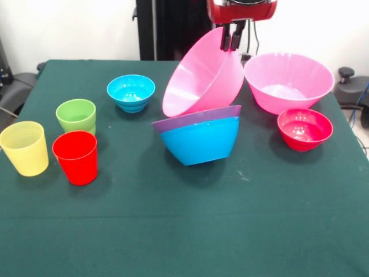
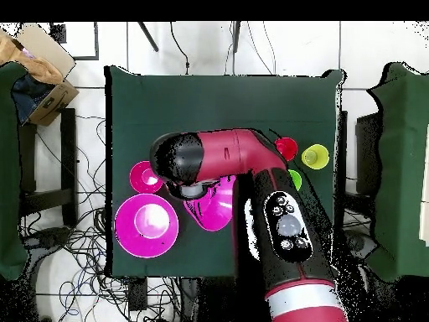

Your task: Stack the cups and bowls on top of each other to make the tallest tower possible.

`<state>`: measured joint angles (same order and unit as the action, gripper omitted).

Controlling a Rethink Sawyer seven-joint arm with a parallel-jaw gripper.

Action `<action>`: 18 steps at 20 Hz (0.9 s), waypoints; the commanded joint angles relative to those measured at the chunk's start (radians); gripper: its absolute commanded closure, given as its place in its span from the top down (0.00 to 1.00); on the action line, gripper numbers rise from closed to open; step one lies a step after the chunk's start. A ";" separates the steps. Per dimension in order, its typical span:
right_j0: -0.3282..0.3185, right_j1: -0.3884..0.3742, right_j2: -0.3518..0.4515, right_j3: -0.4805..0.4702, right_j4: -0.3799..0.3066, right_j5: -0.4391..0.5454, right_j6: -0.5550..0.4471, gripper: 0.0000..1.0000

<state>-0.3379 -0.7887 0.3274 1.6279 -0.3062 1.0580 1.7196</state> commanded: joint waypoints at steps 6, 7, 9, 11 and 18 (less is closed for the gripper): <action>-0.008 0.017 0.117 0.007 -0.141 -0.080 -0.203 0.00; -0.008 0.018 0.117 0.005 -0.149 -0.077 -0.199 0.00; -0.005 0.020 0.119 0.000 -0.163 -0.076 -0.193 0.00; -0.005 0.018 0.123 -0.004 -0.171 -0.064 -0.191 0.00; -0.010 -0.011 0.148 -0.044 -0.161 0.011 -0.197 0.00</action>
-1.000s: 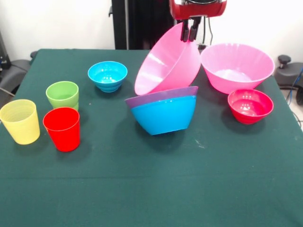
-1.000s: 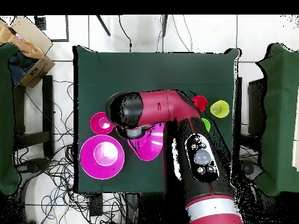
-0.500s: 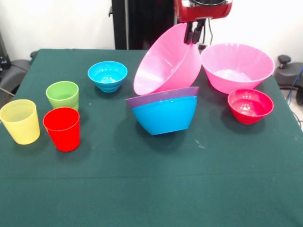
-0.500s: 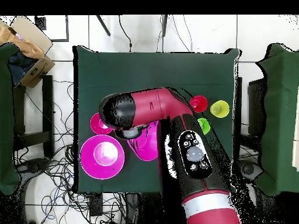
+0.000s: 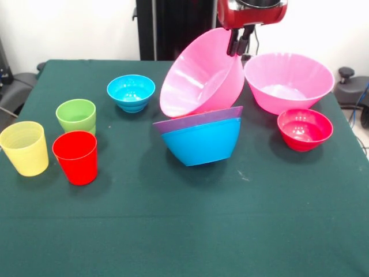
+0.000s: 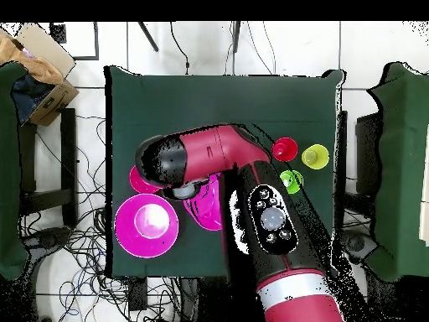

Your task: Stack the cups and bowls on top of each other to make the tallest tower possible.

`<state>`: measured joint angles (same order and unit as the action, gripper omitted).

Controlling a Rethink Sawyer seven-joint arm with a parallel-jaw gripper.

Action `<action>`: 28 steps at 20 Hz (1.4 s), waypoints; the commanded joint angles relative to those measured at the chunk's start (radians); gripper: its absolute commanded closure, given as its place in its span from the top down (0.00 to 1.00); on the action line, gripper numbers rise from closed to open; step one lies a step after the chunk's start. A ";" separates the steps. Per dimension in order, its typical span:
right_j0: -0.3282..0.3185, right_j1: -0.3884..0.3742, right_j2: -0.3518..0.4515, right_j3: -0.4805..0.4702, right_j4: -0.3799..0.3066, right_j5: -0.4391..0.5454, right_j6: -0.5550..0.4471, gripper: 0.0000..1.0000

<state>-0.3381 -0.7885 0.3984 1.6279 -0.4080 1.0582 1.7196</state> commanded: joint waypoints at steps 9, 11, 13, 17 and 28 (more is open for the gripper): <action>-0.065 -0.125 0.141 -0.064 0.018 0.136 -0.268 0.00; -0.079 -0.166 0.165 -0.088 0.034 0.213 -0.300 0.00; -0.096 -0.191 0.195 -0.134 0.051 0.313 -0.336 0.00; -0.108 -0.208 0.235 -0.200 0.023 0.427 -0.377 0.00; -0.182 -0.259 0.302 -0.091 -0.009 0.361 -0.394 0.00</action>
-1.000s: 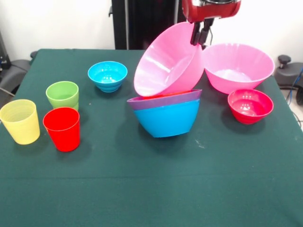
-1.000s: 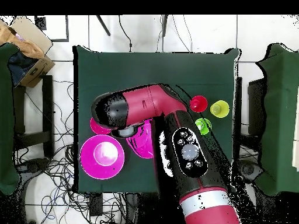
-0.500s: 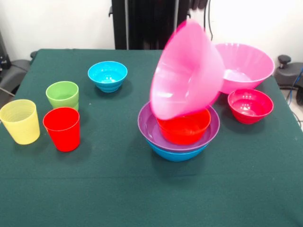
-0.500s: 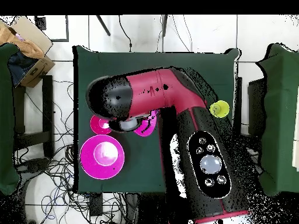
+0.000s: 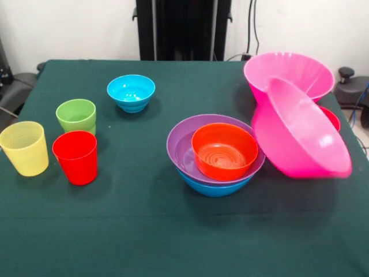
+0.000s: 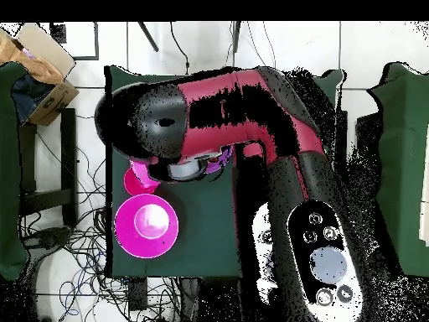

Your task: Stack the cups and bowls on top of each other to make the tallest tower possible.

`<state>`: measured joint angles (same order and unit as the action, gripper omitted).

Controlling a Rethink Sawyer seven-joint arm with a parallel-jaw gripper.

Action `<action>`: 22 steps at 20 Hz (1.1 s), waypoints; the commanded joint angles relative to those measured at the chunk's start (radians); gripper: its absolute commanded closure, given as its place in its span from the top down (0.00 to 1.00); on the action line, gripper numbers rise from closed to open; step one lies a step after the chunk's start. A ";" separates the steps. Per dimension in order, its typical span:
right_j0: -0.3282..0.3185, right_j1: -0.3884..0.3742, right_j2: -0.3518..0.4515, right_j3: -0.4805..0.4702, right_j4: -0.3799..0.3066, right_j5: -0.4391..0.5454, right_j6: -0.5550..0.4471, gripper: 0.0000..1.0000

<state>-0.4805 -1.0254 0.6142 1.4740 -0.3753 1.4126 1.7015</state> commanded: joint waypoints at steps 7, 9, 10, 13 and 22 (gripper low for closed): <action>-0.074 -0.031 0.122 0.115 -0.055 -0.039 -0.361 0.00; -0.089 -0.023 0.123 0.134 -0.055 -0.068 -0.337 0.00; -0.095 -0.016 0.122 0.140 -0.061 -0.088 -0.320 0.00; -0.111 0.067 0.103 0.150 -0.077 -0.167 -0.225 1.00; -0.242 0.469 0.042 0.186 -0.289 -0.829 -0.170 1.00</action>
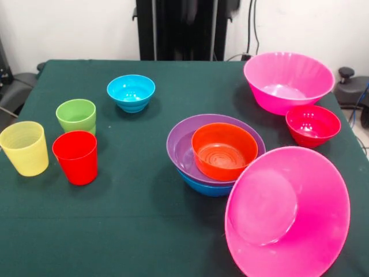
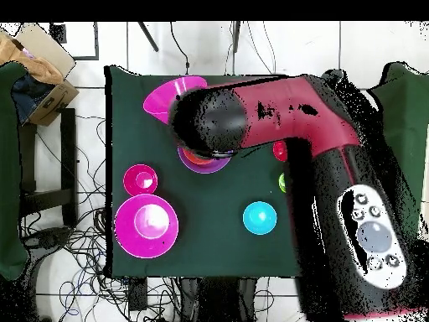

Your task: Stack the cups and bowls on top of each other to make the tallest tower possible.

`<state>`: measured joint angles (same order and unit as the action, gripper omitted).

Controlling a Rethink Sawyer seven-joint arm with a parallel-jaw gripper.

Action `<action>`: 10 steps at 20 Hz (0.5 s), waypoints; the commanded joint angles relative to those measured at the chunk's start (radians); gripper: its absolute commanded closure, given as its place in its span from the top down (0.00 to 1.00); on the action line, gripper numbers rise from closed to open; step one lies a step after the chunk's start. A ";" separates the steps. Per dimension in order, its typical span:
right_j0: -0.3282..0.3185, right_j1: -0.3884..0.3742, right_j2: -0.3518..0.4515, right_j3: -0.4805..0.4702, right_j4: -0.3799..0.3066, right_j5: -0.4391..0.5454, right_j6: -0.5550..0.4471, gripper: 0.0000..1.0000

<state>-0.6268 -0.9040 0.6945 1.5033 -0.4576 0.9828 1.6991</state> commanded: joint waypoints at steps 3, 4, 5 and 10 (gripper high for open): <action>-0.155 0.457 -0.009 0.140 -0.291 -0.521 -0.266 1.00; -0.192 0.503 0.022 0.139 -0.313 -0.569 -0.309 1.00; -0.234 0.552 0.062 0.141 -0.320 -0.597 -0.351 1.00; -0.357 0.705 0.222 0.155 -0.416 -0.727 -0.378 1.00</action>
<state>-0.8866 -0.4768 0.7537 1.5390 -0.7112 0.3397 1.6960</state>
